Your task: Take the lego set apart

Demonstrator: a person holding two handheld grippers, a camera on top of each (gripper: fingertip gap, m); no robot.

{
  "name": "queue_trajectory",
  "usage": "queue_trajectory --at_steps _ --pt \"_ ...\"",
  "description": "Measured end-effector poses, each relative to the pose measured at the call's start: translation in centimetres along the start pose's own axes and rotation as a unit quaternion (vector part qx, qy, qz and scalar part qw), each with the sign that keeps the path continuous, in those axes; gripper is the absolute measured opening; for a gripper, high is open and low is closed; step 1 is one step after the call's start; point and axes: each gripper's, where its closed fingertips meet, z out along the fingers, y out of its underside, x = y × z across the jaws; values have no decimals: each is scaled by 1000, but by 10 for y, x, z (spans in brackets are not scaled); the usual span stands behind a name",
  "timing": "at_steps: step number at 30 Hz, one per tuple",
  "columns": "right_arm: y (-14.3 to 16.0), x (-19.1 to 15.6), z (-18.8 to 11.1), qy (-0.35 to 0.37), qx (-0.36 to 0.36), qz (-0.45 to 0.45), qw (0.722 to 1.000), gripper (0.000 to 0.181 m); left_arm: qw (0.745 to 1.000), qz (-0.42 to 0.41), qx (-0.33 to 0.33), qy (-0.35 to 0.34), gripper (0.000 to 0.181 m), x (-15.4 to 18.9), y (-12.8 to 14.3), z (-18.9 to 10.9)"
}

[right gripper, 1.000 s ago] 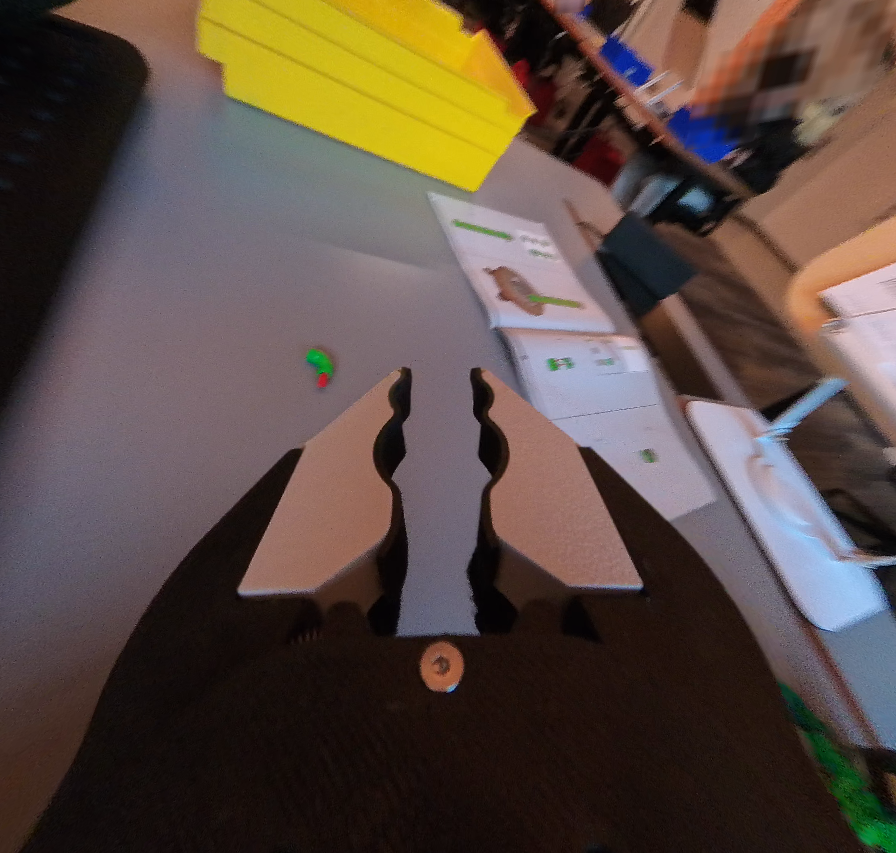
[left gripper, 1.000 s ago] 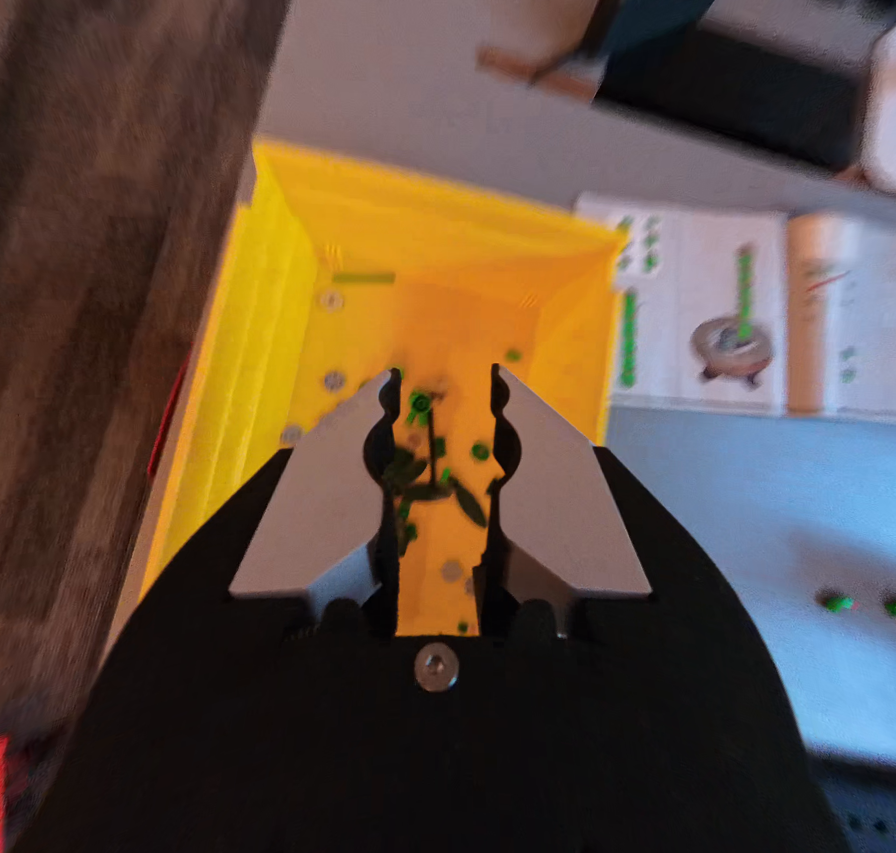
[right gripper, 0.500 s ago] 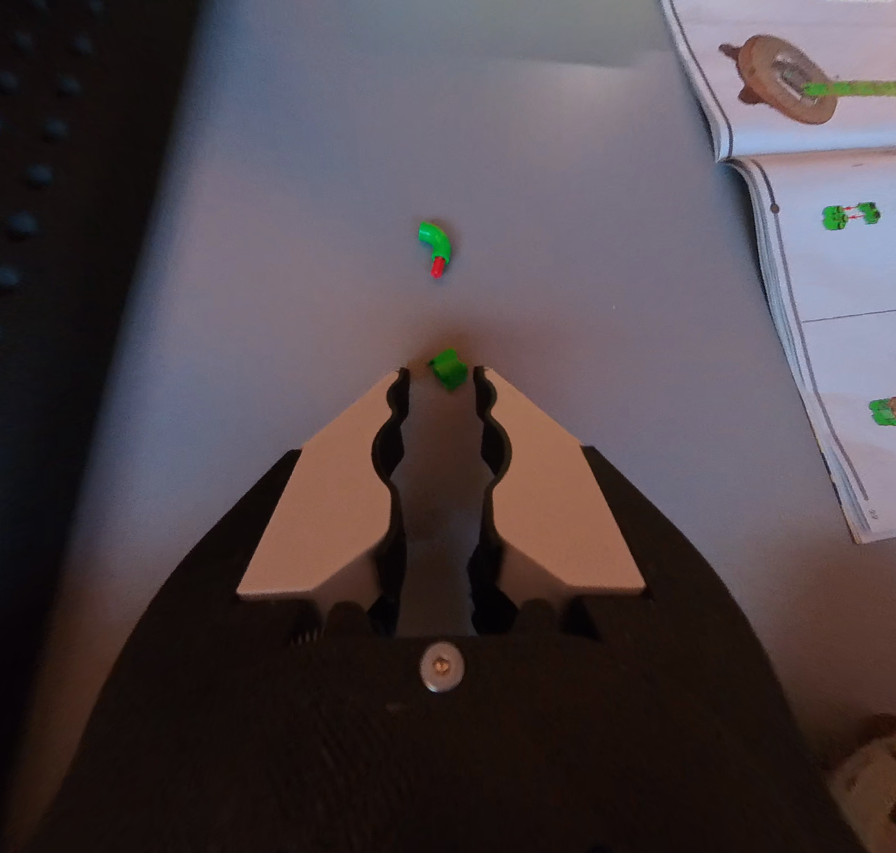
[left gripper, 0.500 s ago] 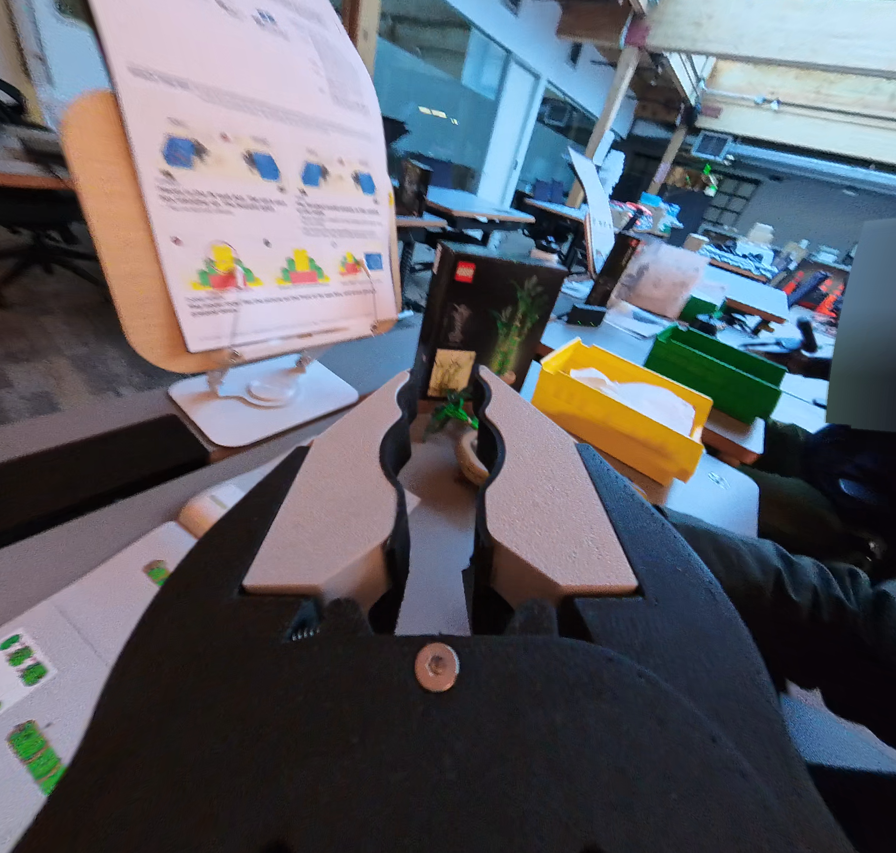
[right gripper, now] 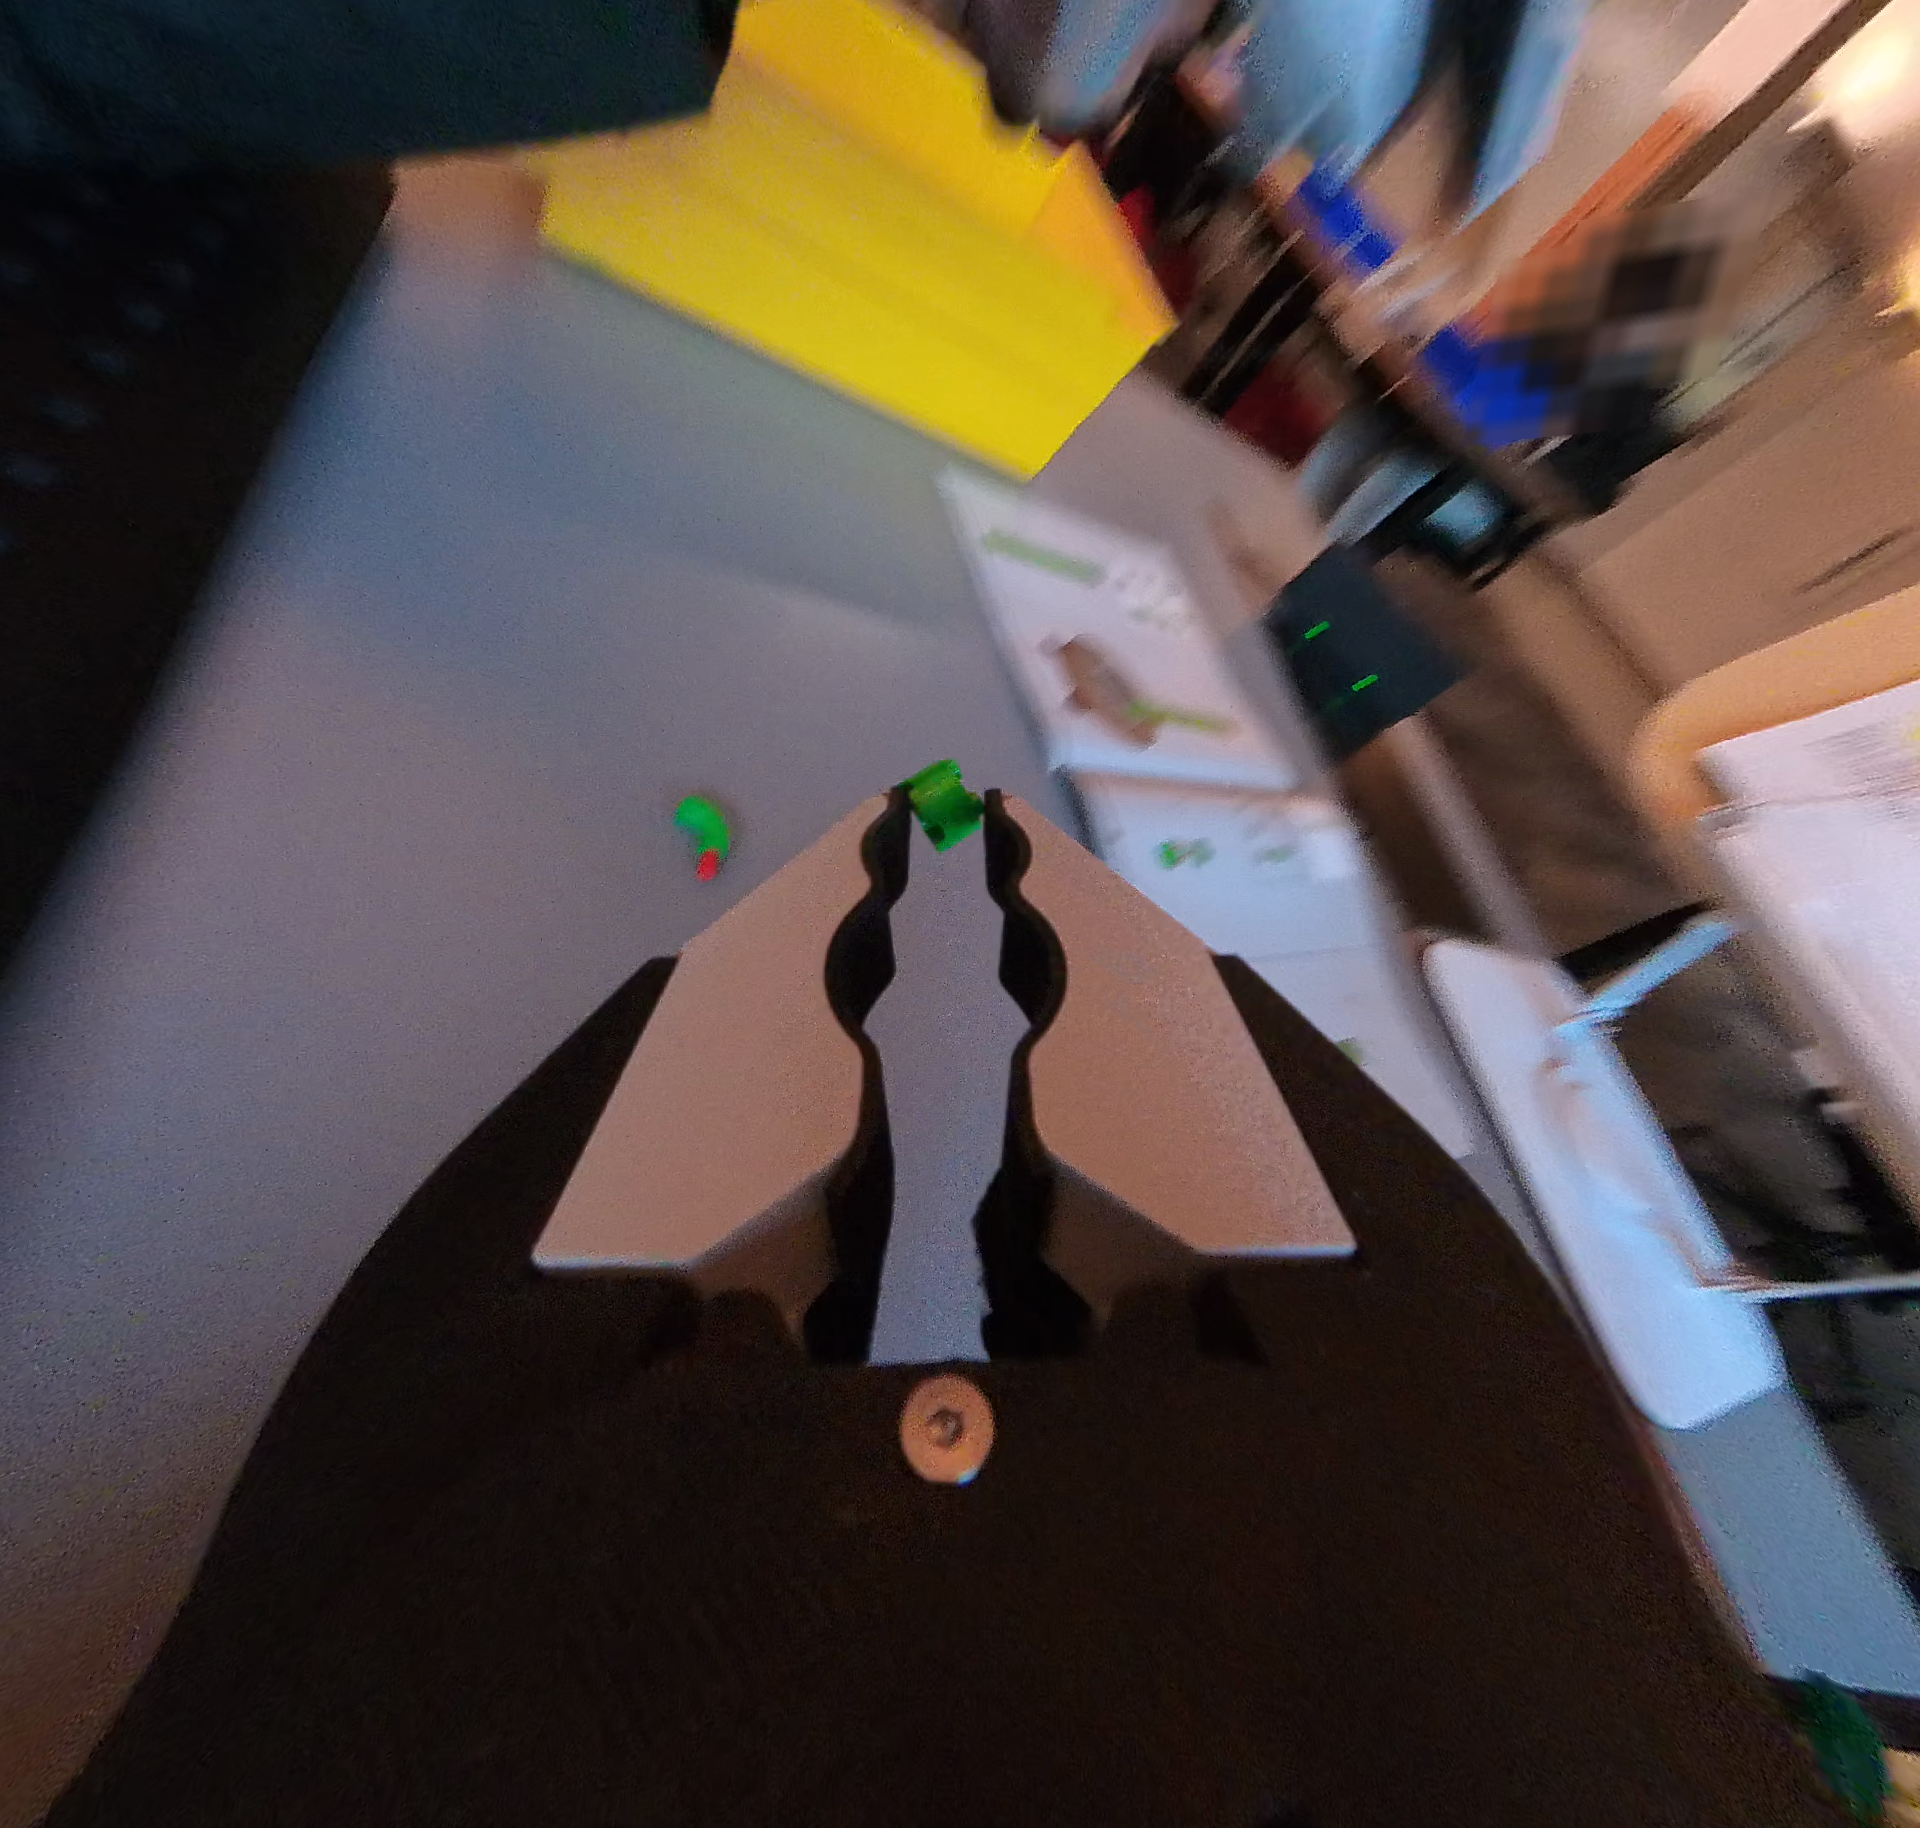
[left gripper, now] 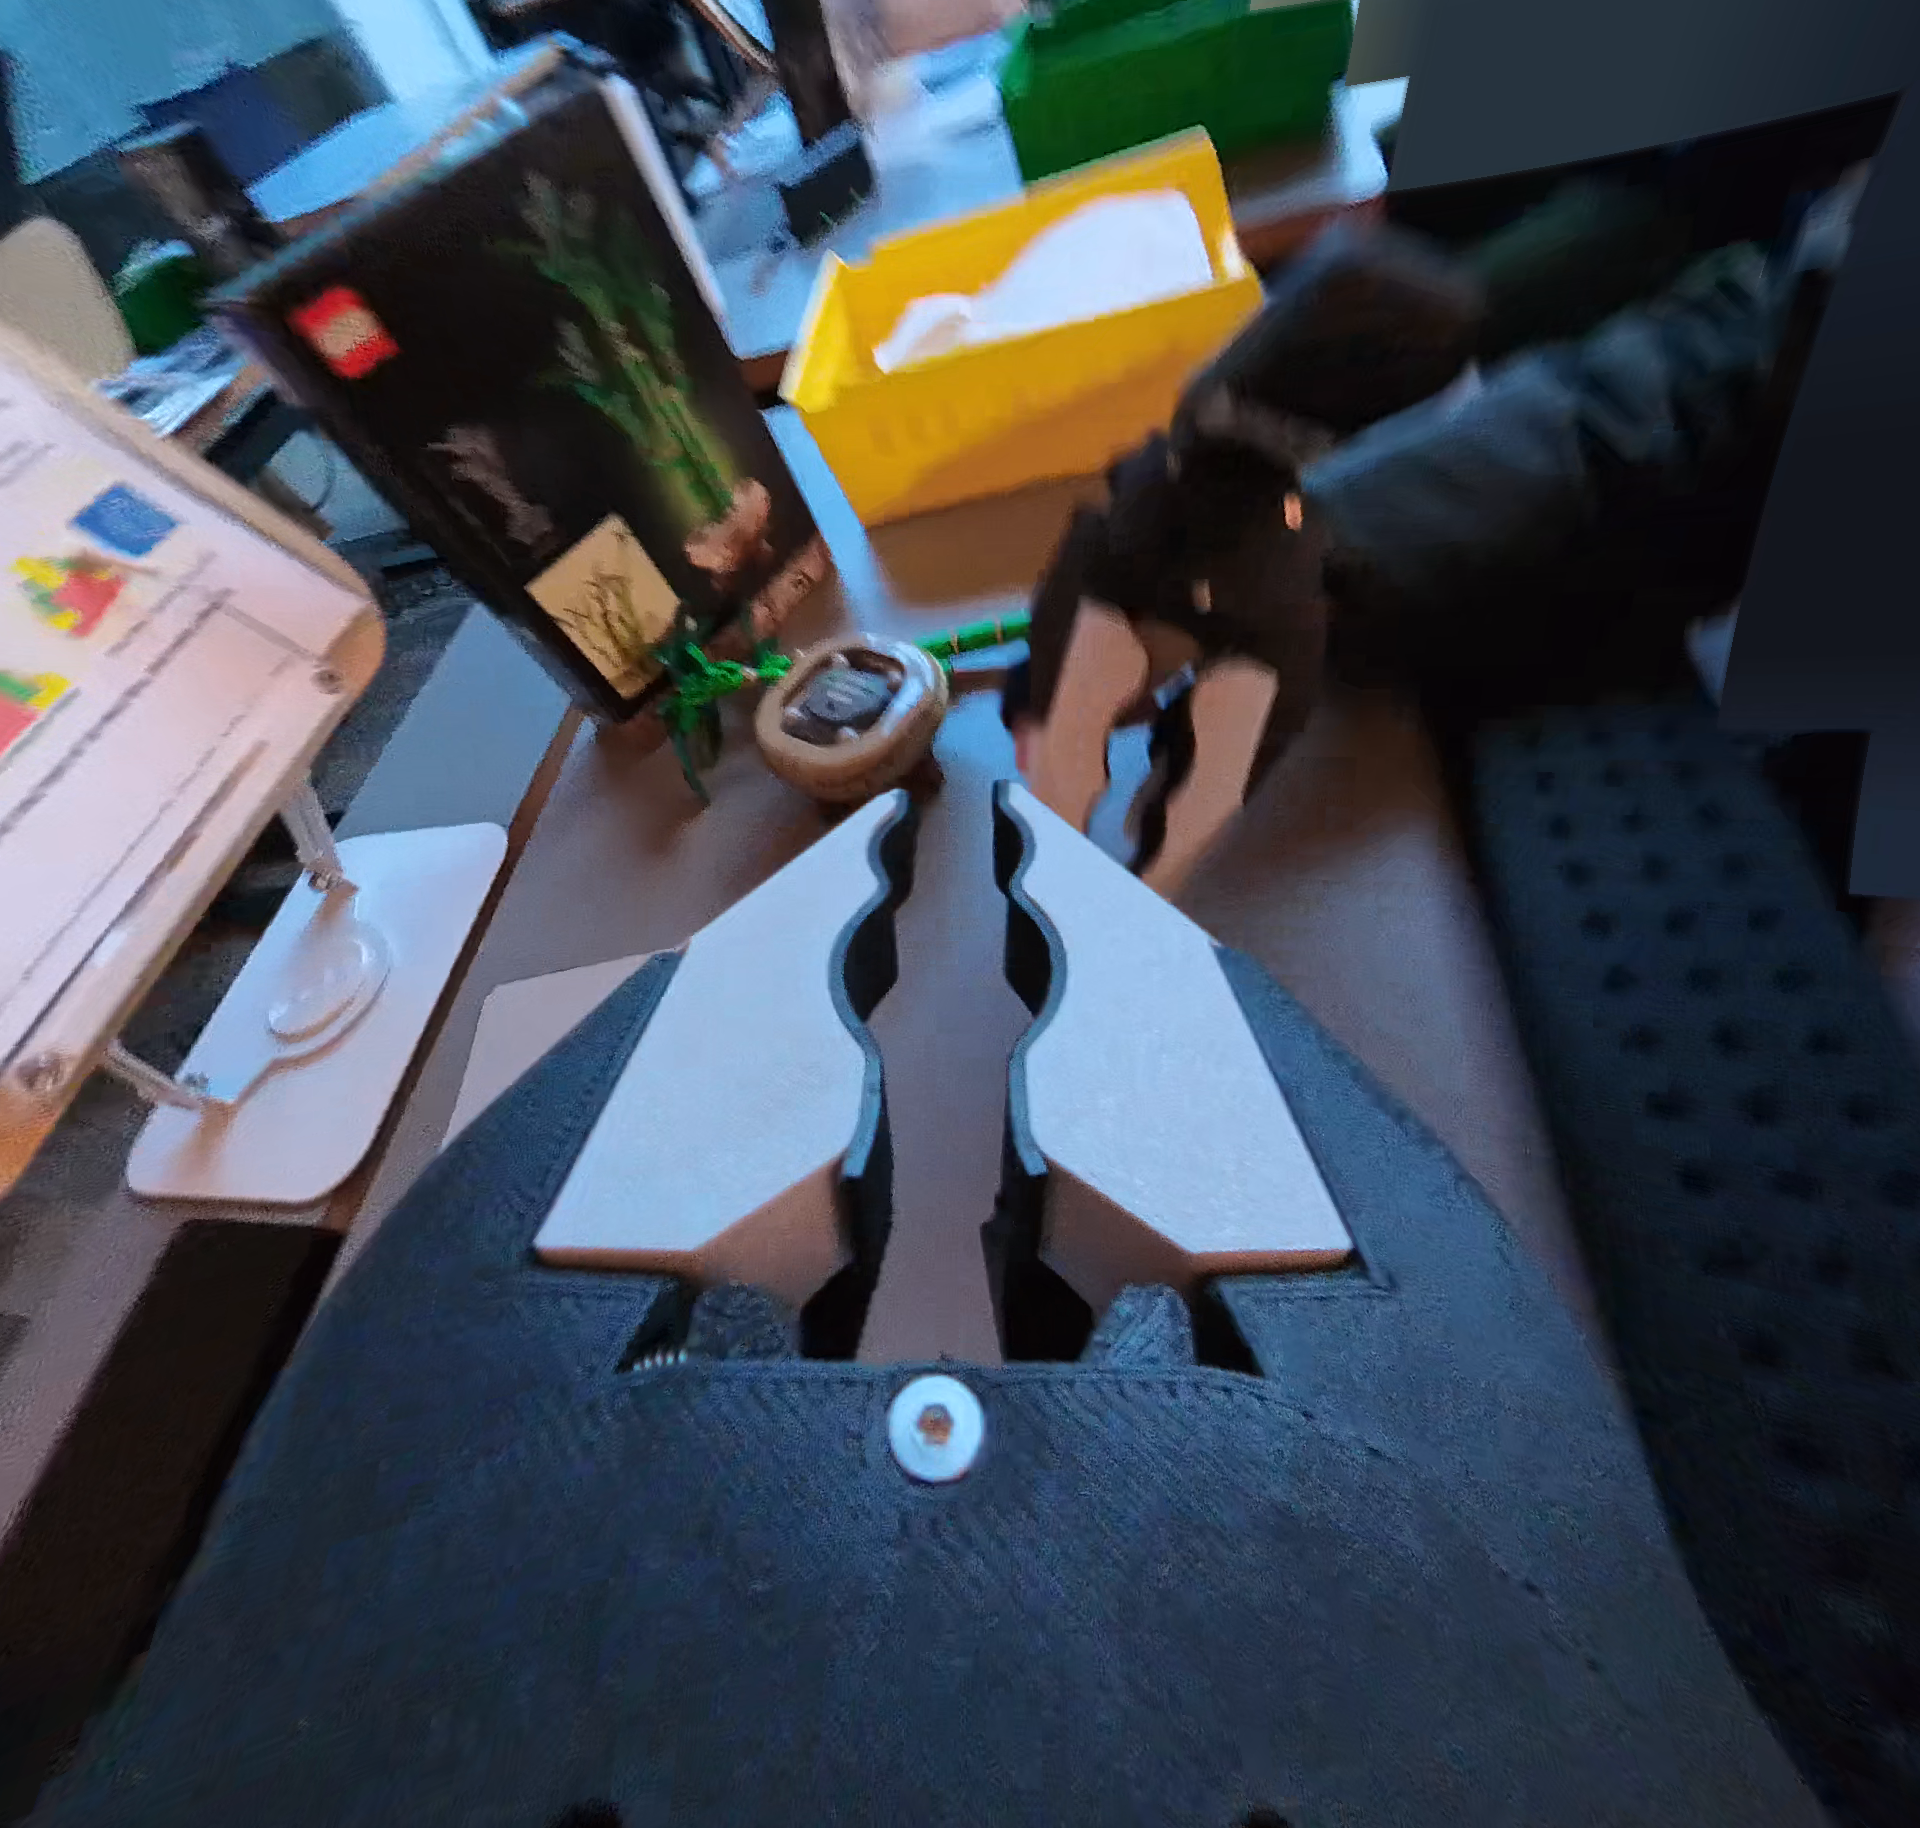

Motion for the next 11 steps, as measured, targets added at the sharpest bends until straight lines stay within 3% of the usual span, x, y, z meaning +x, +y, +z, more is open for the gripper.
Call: queue_trajectory --at_steps 2,5,7,11 --pt "-16 6 -8 17 41 17 999 12 998 58 -30 24 8 16 14 9" --pt "-30 6 -15 -67 99 188 975 12 994 96 -47 29 16 27 18 17" --pt "-43 15 -26 -118 153 309 931 12 993 96 -43 43 23 34 14 17" --pt "-82 37 -62 -199 285 453 821 12 995 83 -2 63 37 42 -2 8"
